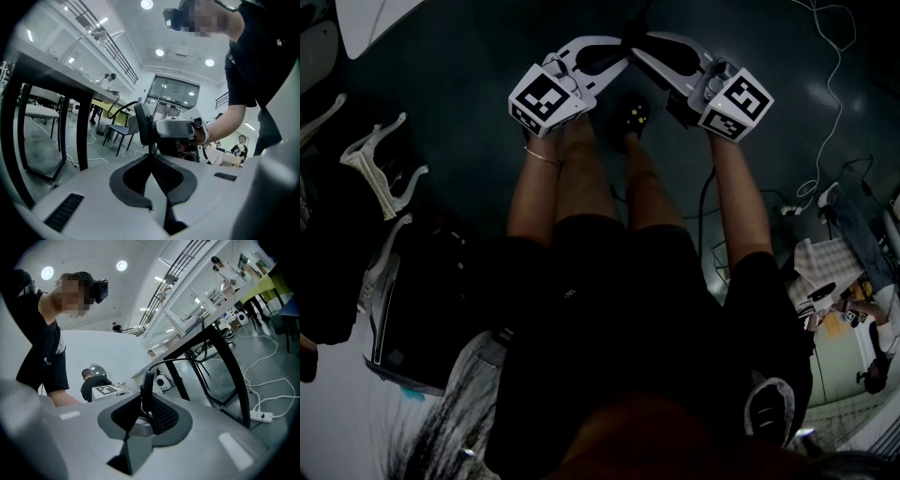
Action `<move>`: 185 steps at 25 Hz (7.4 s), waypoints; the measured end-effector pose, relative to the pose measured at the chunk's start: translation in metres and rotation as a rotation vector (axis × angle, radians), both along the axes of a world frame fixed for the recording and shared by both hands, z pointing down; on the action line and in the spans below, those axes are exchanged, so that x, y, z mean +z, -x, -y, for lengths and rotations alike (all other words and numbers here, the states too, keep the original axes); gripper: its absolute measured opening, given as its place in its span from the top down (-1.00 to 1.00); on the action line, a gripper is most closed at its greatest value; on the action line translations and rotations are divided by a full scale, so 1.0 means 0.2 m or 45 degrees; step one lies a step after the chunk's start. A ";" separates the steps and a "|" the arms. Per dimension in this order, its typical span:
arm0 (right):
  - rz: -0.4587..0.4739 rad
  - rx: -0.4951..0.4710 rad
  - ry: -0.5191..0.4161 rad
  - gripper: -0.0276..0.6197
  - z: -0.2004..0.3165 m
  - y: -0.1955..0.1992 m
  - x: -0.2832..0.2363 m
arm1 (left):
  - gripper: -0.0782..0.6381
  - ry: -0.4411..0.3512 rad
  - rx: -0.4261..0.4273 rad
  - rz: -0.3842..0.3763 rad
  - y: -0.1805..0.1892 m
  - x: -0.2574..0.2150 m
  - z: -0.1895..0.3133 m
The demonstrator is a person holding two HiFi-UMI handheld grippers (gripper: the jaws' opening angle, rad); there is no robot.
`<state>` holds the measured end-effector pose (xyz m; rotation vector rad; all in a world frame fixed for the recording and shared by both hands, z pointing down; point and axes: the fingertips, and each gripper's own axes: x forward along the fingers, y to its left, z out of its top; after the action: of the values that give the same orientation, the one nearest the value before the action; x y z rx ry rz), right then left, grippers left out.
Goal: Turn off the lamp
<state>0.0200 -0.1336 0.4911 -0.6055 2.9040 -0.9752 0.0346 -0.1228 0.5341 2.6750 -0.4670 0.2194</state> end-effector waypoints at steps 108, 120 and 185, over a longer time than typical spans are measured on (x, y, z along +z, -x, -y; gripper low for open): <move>-0.336 0.298 0.200 0.67 0.03 -0.14 0.49 | 0.74 0.009 -0.199 0.120 0.20 0.14 0.02; -0.308 0.341 0.163 0.86 0.07 -0.16 0.48 | 0.74 0.006 -0.221 0.149 0.20 0.17 0.03; -0.007 0.304 -0.197 0.91 -0.23 -0.28 -0.85 | 0.74 -0.306 -0.426 0.200 -0.03 -1.07 -0.23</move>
<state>0.0754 -0.0878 0.3212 -0.9166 2.7916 -0.7141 0.0415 -0.0777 0.3199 2.7630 -1.0379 0.2898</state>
